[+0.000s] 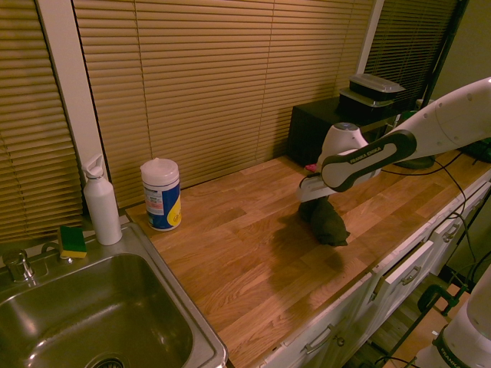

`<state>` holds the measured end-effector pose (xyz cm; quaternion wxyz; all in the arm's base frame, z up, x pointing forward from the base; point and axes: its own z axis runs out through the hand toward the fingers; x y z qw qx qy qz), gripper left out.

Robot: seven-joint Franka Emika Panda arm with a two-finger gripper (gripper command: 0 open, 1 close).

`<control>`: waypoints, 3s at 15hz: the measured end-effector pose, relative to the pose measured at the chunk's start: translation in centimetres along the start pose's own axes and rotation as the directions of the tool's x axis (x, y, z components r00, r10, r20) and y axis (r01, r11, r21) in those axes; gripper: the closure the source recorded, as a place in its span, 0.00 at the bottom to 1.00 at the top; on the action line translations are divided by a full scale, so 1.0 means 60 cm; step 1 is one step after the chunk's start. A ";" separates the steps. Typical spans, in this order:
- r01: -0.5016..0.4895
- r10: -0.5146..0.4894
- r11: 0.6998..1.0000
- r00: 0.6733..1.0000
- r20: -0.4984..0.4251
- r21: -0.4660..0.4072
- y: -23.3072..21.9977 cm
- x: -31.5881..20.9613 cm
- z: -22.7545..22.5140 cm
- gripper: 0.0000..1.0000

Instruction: Clear the spill

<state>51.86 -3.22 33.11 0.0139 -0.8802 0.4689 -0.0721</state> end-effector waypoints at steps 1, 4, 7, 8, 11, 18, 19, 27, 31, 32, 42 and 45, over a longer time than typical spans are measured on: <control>0.019 -0.019 1.000 1.000 0.001 -0.002 -0.017 -0.024 -0.001 1.00; 0.081 -0.081 0.997 0.997 0.007 -0.006 -0.068 -0.102 -0.007 1.00; 0.137 -0.137 0.990 0.991 -0.006 -0.017 -0.111 -0.183 -0.011 1.00; 0.149 -0.149 0.989 0.989 -0.008 -0.018 -0.124 -0.203 -0.012 1.00; 0.173 -0.173 0.985 0.985 0.000 -0.025 -0.166 -0.247 -0.016 1.00; 0.200 -0.200 0.979 0.980 -0.002 -0.028 -0.260 -0.332 -0.014 1.00; 0.203 -0.203 0.979 0.979 -0.003 -0.028 -0.273 -0.344 -0.014 1.00; 0.239 -0.240 0.970 0.971 -0.003 -0.046 -0.359 -0.430 -0.016 0.00; 0.238 -0.239 0.969 0.971 -0.004 -0.062 -0.364 -0.431 -0.016 0.00; 0.238 -0.239 0.969 0.971 -0.005 -0.062 -0.364 -0.431 -0.016 0.00; 0.233 -0.234 0.972 0.972 -0.038 -0.010 -0.352 -0.433 -0.112 0.00; 0.220 -0.220 0.975 0.974 -0.058 0.001 -0.326 -0.452 -0.186 0.00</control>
